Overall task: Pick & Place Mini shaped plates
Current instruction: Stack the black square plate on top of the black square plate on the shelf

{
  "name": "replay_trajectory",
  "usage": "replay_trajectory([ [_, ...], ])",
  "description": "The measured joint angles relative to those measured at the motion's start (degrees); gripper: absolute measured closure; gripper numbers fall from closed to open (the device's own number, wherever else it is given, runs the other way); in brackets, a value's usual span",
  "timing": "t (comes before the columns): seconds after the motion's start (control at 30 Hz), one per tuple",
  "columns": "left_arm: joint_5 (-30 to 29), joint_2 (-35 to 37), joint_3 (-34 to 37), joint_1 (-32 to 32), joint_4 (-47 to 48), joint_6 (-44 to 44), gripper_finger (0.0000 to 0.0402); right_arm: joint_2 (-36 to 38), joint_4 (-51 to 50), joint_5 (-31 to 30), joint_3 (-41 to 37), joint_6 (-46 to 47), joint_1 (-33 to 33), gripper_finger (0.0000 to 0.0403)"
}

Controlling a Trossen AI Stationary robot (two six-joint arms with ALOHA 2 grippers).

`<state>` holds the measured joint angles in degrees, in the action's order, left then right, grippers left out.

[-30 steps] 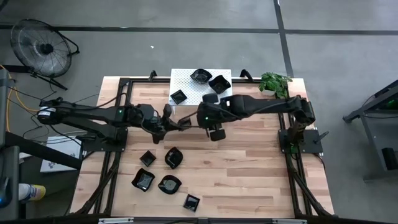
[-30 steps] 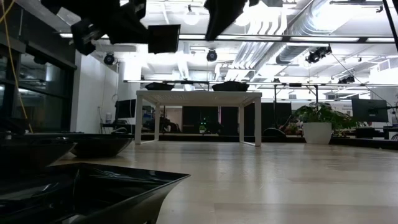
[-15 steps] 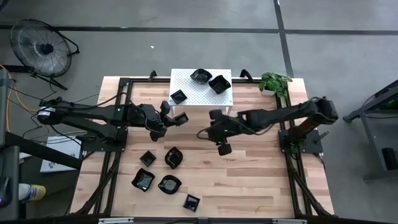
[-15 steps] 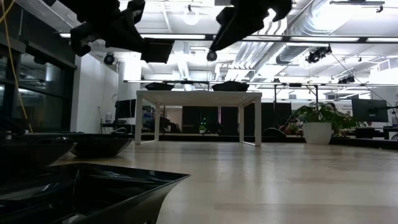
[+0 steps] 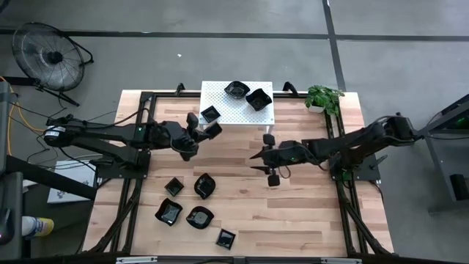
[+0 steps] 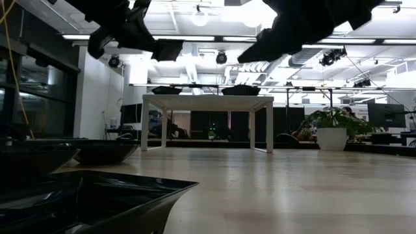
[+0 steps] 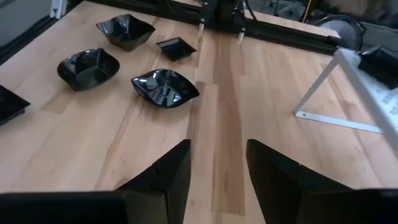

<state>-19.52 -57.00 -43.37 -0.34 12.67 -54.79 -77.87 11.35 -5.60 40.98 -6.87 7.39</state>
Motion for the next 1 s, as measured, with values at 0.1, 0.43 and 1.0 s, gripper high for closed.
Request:
replay_trajectory([
  [0.1,-1.8,0.0,0.0,0.0,-1.5,-0.3,0.0401,0.0,3.5,0.0,-2.6,0.7,0.4,0.0253],
  [0.43,0.0,-0.4,-3.9,6.4,3.5,-0.7,0.0401,0.0,7.0,0.0,-4.4,0.6,2.2,0.0253],
  [1.0,16.5,-6.2,-7.5,23.1,9.8,-19.3,0.0401,-0.1,7.0,0.0,-4.4,-0.2,2.3,0.0253],
])
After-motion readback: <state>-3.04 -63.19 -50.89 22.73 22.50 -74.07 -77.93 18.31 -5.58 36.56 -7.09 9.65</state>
